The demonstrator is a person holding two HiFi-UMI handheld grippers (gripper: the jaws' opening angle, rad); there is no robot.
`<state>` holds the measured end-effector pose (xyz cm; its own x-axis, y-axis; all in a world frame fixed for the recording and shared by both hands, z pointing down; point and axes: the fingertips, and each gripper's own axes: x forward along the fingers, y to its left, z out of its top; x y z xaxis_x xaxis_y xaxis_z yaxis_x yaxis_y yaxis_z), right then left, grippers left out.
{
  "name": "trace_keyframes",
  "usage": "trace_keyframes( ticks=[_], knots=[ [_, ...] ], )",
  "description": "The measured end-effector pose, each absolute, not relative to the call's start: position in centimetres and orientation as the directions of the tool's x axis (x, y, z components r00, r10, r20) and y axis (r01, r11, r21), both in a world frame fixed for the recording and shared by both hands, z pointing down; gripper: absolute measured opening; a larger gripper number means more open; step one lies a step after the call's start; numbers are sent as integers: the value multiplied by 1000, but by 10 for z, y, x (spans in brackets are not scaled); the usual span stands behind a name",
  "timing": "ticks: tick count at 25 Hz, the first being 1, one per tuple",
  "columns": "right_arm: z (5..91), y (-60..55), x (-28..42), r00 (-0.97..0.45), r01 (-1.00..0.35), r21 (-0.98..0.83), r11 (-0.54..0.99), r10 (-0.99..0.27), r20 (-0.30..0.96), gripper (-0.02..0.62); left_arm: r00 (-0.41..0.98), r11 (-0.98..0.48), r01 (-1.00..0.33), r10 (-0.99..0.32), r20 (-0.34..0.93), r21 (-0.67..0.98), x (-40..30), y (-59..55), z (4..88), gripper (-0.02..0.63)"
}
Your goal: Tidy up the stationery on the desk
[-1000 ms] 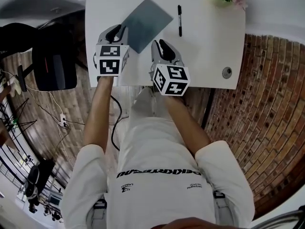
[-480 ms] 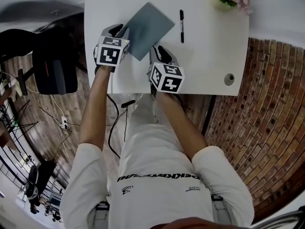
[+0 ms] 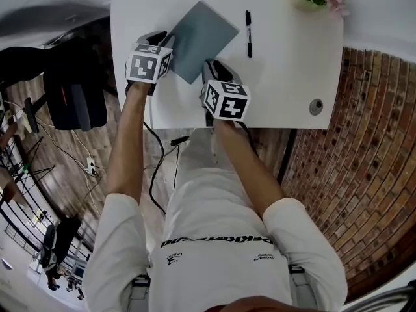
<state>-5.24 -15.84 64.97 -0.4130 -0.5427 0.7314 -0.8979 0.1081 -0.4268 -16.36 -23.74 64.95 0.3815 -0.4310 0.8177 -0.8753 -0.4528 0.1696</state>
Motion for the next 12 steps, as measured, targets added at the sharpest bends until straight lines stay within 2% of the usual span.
trace_keyframes(
  ticks=[6, 12],
  knots=[
    [657, -159, -55, -411, -904, -408, 127, -519, 749, 91, 444, -460, -852, -377, 813, 252, -160, -237, 653, 77],
    [656, -158, -56, -404, -910, -391, 141, -516, 755, 91, 445, -443, -857, -379, 812, 263, -162, -237, 652, 75]
  ],
)
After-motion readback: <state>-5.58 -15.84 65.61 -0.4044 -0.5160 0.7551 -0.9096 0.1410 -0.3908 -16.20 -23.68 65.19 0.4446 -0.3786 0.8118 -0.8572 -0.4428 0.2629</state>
